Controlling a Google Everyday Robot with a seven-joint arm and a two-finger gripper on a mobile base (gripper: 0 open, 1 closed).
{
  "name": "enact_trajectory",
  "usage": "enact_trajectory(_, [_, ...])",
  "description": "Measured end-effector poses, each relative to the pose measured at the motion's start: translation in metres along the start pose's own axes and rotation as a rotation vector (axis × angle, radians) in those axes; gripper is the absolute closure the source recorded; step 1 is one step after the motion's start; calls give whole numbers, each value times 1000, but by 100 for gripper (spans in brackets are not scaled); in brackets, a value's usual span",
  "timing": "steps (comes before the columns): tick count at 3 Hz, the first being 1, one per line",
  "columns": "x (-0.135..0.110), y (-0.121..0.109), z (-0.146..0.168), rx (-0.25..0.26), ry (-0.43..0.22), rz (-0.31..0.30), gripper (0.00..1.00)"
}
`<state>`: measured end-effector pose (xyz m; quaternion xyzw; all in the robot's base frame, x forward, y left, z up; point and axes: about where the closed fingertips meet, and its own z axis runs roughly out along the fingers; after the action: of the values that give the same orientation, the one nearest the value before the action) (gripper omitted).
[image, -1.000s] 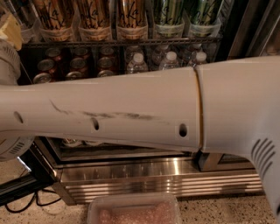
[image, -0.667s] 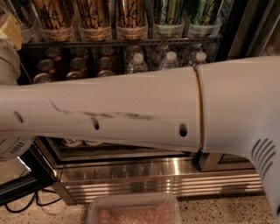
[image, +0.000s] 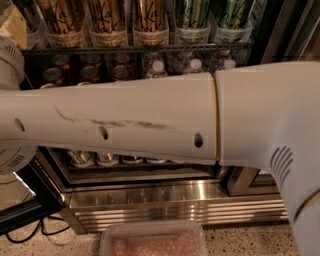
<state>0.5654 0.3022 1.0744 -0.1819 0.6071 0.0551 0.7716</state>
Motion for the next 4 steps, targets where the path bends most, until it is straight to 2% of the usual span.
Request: enact_trajectory(4, [2,-7,4,40,2,-12,45])
